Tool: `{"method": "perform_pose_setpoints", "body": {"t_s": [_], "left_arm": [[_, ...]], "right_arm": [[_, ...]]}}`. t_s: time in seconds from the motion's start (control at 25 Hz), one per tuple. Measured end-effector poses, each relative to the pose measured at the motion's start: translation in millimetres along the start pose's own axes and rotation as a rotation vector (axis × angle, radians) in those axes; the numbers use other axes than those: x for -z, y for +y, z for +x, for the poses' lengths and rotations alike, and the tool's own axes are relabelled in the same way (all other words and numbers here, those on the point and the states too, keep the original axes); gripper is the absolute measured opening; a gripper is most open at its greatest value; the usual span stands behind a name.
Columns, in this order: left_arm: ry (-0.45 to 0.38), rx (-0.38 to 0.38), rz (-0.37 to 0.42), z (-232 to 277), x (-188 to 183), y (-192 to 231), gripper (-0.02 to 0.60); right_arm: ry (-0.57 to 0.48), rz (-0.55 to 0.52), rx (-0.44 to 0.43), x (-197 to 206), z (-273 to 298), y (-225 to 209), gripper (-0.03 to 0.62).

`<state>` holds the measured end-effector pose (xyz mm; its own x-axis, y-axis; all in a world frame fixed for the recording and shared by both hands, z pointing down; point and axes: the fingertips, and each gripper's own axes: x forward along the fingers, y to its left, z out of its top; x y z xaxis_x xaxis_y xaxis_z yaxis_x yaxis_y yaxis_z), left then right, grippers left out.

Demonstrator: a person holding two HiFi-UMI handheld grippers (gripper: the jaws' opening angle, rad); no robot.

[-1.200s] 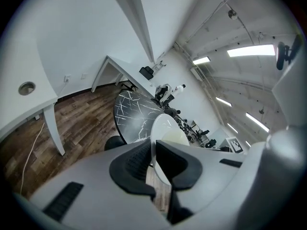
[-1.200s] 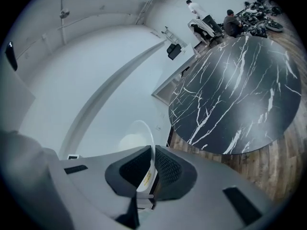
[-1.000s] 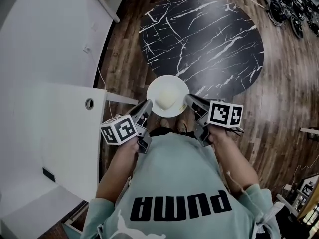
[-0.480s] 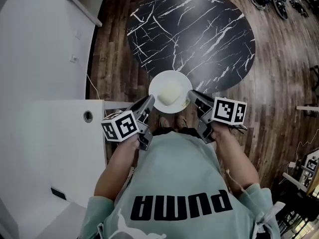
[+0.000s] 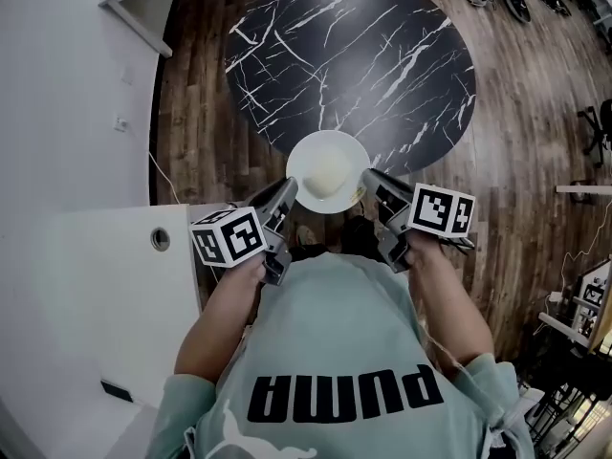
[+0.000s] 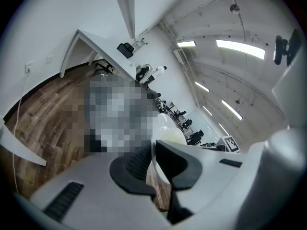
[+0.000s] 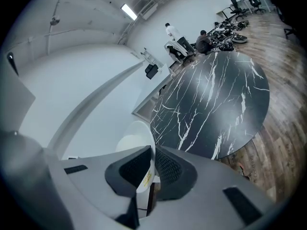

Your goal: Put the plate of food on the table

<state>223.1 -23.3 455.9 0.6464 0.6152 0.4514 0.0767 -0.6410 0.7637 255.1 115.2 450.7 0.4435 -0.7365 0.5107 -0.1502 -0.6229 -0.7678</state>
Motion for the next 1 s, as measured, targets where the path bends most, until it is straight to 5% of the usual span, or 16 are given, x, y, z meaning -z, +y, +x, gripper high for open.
{"method": "perform_pose_setpoints", "body": {"t_s": [1.0], "left_arm": [[0.069, -0.060, 0.015, 142, -40, -27, 0.037]], "right_arm": [[0.034, 0.043, -0.006, -118, 4, -94, 0.034]]}}
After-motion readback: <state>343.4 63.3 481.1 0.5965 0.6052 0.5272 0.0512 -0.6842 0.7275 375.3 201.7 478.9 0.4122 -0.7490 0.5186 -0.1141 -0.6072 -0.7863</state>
